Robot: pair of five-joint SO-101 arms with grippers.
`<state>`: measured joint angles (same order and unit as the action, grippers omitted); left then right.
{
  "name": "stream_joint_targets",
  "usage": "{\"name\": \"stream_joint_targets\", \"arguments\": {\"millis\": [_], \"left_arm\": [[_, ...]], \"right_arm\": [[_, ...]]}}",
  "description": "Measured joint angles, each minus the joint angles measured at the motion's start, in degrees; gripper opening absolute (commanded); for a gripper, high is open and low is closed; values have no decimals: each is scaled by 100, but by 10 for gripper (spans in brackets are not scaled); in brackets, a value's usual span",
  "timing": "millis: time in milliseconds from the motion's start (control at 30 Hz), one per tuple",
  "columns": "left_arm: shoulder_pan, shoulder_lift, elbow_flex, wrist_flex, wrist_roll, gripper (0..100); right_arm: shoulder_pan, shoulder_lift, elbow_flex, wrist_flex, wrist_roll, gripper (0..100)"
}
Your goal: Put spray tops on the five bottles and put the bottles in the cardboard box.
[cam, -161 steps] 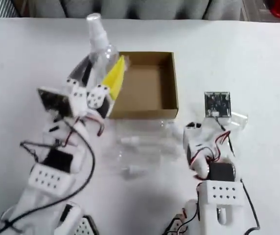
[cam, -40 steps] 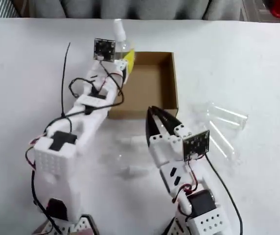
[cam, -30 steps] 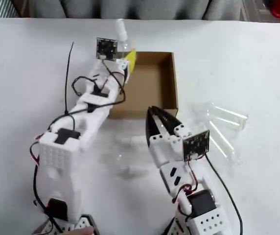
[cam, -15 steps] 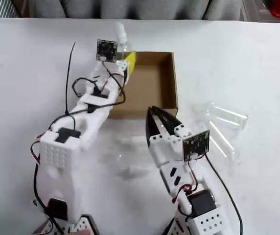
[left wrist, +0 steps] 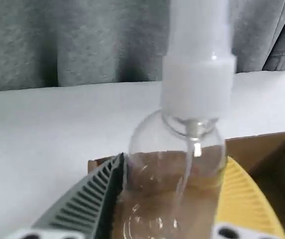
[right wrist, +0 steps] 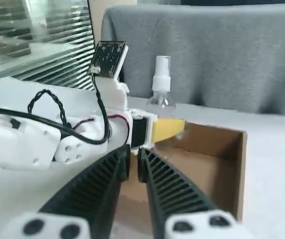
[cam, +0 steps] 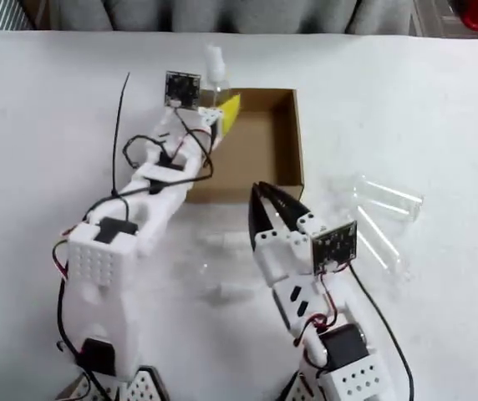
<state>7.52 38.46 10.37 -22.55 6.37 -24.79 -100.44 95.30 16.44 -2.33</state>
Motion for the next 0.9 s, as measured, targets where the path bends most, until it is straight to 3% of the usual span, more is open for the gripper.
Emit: {"name": "stream_joint_targets", "arguments": {"millis": [200, 900], "left_arm": [[-35, 0, 0, 0, 0, 346], [-97, -9, 88, 0, 255, 347]], "right_arm": [[0, 0, 0, 0, 0, 16], [0, 0, 0, 0, 0, 16]]}}
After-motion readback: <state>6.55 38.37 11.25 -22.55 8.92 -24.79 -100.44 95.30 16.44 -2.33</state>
